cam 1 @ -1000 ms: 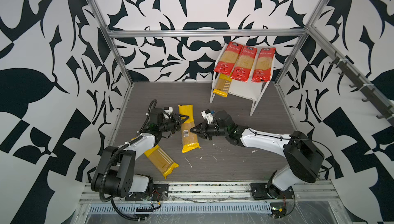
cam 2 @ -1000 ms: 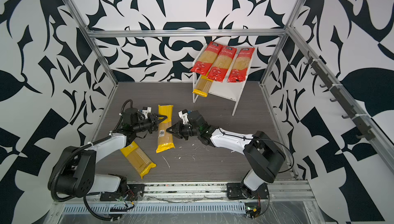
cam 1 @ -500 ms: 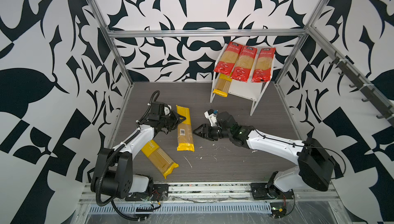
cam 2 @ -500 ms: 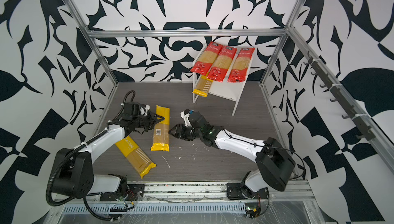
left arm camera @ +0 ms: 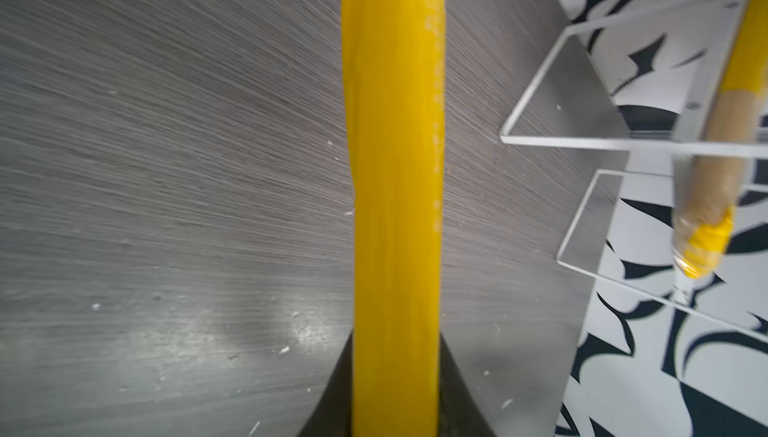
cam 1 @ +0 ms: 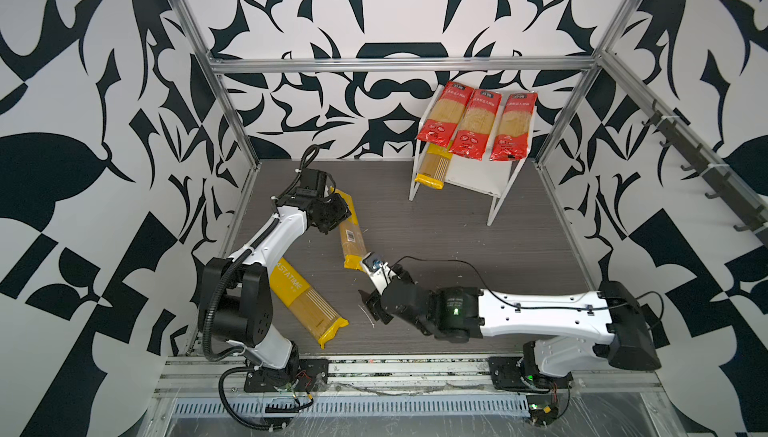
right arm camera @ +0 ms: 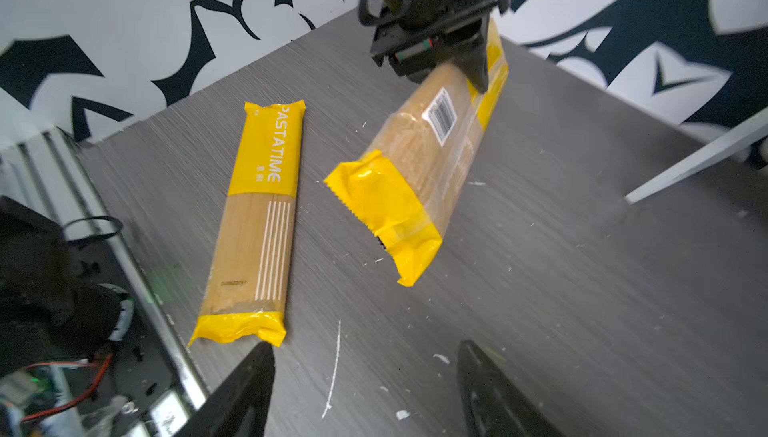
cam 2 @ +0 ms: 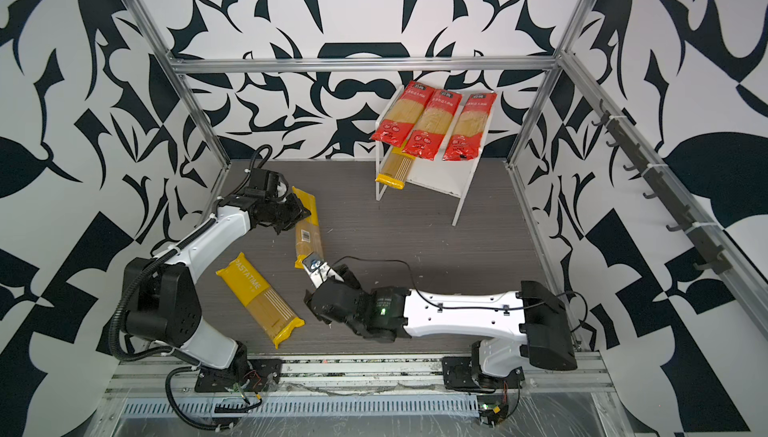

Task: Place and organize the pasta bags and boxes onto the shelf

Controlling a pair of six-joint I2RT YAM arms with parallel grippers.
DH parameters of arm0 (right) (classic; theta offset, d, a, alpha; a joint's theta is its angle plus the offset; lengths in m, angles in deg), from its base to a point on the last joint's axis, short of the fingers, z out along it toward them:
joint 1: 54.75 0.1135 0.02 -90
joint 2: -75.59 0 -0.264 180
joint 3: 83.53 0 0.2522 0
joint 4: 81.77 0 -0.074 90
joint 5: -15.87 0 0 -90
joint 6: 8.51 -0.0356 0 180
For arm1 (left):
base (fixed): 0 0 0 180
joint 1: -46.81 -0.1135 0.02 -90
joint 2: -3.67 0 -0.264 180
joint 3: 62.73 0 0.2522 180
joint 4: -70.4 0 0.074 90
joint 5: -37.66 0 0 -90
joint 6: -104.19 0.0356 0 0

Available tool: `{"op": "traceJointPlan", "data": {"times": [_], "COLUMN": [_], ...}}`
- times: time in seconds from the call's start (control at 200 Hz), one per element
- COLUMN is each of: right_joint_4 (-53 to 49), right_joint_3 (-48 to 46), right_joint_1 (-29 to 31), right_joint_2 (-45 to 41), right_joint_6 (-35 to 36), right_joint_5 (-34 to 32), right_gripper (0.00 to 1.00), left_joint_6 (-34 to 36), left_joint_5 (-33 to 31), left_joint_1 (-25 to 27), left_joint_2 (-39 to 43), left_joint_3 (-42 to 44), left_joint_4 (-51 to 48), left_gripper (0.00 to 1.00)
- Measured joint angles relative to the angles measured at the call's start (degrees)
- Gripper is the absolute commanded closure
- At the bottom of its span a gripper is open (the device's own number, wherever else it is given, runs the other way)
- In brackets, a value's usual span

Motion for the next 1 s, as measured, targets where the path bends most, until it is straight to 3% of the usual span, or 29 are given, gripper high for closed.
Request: {"op": "traceJointPlan", "data": {"times": [0.2, 0.535, 0.69, 0.835, 1.0], "right_joint_4": [2.67, 4.15, 2.99, 0.92, 0.00], "right_joint_3": [3.72, 15.13, 17.68, 20.06, 20.15], "right_joint_1": [1.49, -1.36, -3.89, -5.25, -5.38], "right_joint_2": [7.21, 20.55, 23.54, 26.86, 26.95], "right_joint_6": [9.07, 19.26, 21.40, 21.11, 19.89], "right_joint_5": [-10.75, -20.48, -21.11, -21.97, -23.71], "right_gripper": [0.25, 0.28, 0.42, 0.61, 0.83], "left_joint_6": [-0.87, -2.60, -3.32, -3.50, -3.41], "left_joint_5": [-1.57, -1.66, -1.66, -1.66, -1.44], "left_joint_1": [0.48, 3.32, 3.87, 3.87, 3.87], "left_joint_2": [-2.29, -2.34, -2.34, -2.34, -2.34], "left_joint_3": [-3.56, -4.96, -4.96, -4.96, -4.96], "left_joint_4": [-3.52, -5.09, -5.51, -5.55, -6.08], "left_gripper": [0.94, 0.94, 0.93, 0.93, 0.83]}}
